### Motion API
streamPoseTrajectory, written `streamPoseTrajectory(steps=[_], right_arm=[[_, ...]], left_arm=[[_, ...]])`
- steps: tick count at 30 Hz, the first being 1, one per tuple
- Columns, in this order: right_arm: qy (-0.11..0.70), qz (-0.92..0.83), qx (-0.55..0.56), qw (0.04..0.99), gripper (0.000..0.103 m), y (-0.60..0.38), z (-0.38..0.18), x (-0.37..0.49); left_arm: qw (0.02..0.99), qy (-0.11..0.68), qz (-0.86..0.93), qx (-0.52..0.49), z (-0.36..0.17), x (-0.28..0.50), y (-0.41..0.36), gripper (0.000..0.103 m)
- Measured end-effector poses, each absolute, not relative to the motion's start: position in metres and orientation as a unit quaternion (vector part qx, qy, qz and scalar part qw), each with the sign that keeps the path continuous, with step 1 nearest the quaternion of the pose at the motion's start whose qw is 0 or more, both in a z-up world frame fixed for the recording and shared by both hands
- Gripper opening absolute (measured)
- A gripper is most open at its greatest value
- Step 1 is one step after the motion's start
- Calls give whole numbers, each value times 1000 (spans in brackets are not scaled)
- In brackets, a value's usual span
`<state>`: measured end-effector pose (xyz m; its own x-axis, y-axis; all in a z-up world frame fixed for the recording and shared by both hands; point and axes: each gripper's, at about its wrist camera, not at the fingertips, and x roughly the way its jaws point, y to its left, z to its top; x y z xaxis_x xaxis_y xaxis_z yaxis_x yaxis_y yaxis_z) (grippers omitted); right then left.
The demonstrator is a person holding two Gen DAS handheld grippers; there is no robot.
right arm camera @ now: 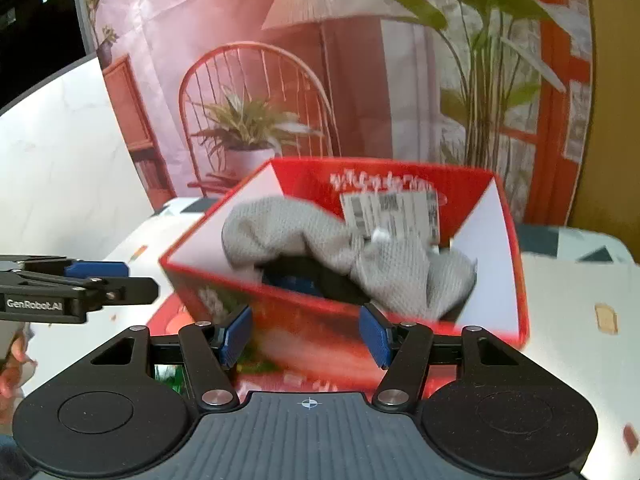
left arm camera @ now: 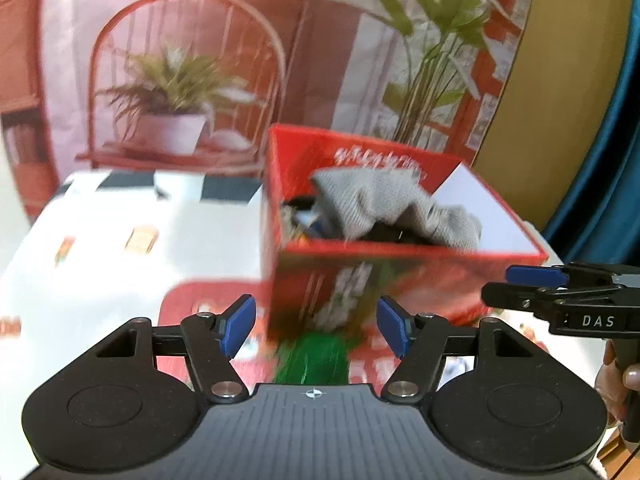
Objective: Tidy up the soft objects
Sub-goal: 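Move both grippers down to the white sock on the table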
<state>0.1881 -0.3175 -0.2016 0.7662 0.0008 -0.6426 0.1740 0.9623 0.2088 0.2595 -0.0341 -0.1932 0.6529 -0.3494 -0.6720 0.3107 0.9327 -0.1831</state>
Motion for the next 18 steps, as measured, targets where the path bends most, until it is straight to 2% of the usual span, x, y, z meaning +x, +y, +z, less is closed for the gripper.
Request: streamPoseTrajectory(steps=[10,18], right_arm=[[360,-100,112,921,55,-324,-255,151],[357,-145,141,912,55,-349,-290,142]], left_arm=[[883,436,-138,-104,-250,225,-9,68],[871,461,-138,-94,-278,218,-24,66]])
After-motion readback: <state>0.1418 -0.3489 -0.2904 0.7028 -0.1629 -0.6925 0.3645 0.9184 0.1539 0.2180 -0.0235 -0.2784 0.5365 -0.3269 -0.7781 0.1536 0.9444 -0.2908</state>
